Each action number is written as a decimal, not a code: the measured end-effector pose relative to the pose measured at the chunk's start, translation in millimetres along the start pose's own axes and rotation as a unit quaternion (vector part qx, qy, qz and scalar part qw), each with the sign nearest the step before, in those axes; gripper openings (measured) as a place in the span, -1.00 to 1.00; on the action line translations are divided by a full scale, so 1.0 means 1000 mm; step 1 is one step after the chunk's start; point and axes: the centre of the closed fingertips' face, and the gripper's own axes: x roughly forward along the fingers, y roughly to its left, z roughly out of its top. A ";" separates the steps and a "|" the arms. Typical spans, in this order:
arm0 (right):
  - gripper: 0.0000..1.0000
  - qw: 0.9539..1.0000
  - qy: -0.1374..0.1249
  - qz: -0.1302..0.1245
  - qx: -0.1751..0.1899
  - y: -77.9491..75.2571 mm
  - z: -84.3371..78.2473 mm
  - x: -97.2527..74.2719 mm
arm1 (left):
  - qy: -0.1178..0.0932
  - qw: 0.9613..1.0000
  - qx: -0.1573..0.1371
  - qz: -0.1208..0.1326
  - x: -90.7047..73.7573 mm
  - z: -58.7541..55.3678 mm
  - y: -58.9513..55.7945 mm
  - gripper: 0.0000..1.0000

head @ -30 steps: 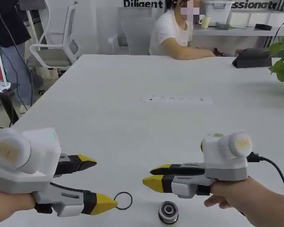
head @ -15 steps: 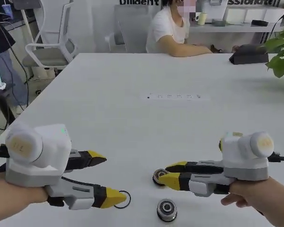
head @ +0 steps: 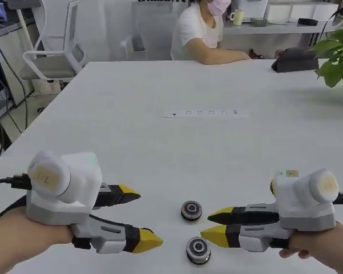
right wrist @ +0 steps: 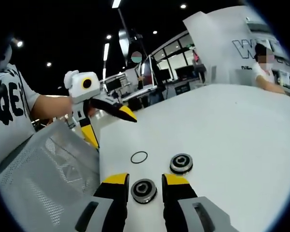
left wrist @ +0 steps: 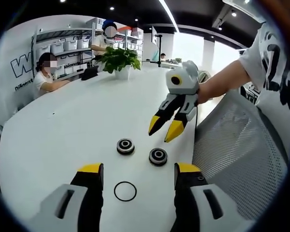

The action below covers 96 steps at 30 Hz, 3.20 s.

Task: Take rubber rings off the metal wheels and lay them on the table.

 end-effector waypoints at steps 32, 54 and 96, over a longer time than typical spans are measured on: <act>-0.63 0.996 0.071 0.008 -0.049 -0.003 -0.046 0.007 | 0.041 0.997 0.018 -0.061 0.046 -0.013 -0.028 -0.19; -0.79 0.996 0.072 0.006 -0.056 -0.003 -0.050 0.010 | 0.057 0.993 0.035 -0.097 0.082 -0.015 -0.051 -0.53; -1.00 0.997 0.066 -0.014 0.027 -0.010 -0.051 0.005 | 0.033 0.996 0.075 -0.043 0.095 -0.018 -0.044 -0.86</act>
